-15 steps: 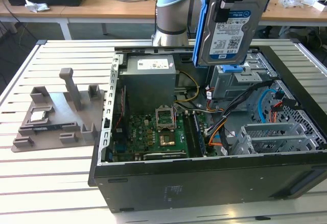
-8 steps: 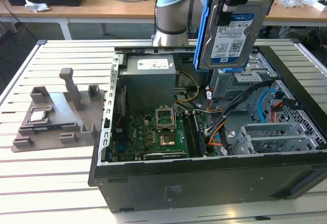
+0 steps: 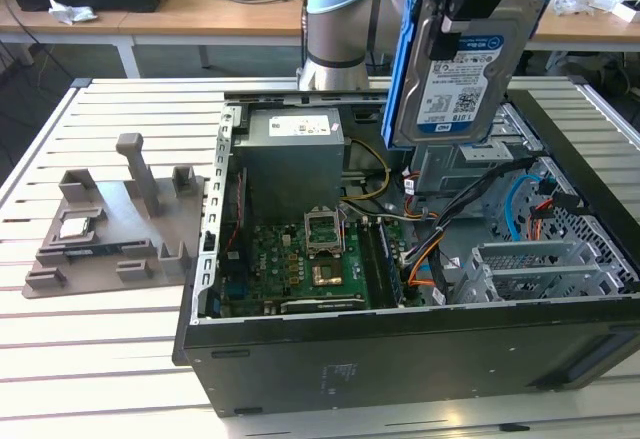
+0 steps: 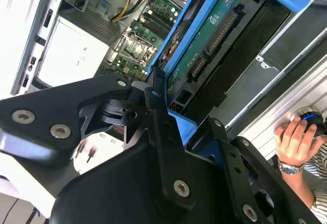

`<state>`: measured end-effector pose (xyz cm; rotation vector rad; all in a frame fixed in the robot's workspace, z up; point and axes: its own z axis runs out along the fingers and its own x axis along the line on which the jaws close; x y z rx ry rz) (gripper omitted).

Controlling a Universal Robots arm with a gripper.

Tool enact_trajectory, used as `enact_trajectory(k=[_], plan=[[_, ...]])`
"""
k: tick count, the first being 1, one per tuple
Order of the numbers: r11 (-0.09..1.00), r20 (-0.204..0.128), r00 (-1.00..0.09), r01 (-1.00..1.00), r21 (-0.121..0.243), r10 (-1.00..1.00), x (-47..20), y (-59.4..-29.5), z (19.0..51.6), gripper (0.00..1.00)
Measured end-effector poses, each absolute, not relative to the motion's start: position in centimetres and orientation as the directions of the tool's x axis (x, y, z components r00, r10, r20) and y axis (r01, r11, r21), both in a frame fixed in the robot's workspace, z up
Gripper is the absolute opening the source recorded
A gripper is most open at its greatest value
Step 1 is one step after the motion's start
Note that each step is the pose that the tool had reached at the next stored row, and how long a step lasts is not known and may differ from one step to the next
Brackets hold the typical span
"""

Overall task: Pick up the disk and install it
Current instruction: 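Pick up the disk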

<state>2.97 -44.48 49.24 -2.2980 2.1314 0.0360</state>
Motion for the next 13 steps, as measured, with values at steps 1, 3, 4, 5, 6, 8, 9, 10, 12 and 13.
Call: enact_trajectory(k=[1,3,4,5,6,8,9,10,12,13], plan=[[-0.075,-0.022,0.075,-0.997,0.01,-0.997,3.0,-44.6,49.2,0.37],[-0.075,-0.022,0.075,-0.997,0.01,-0.997,3.0,-45.1,49.2,0.37],[-0.075,-0.022,0.075,-0.997,0.01,-0.997,3.0,-45.3,49.2,0.37],[-0.075,-0.022,0.075,-0.997,0.01,-0.997,3.0,-45.4,49.2,0.37],[-0.075,-0.022,0.075,-0.997,0.01,-0.997,3.0,-45.5,49.2,0.37],[-0.075,-0.022,0.075,-0.997,0.01,-0.997,3.0,-45.7,49.2,0.37],[-0.075,-0.022,0.075,-0.997,0.01,-0.997,3.0,-45.7,49.2,0.37],[-0.075,-0.022,0.075,-0.997,0.01,-0.997,3.0,-45.9,49.2,0.37],[-0.075,-0.022,0.075,-0.997,0.01,-0.997,3.1,-46.0,49.2,0.37],[-0.075,-0.022,0.075,-0.997,0.01,-0.997,3.1,-46.2,49.1,0.37]])
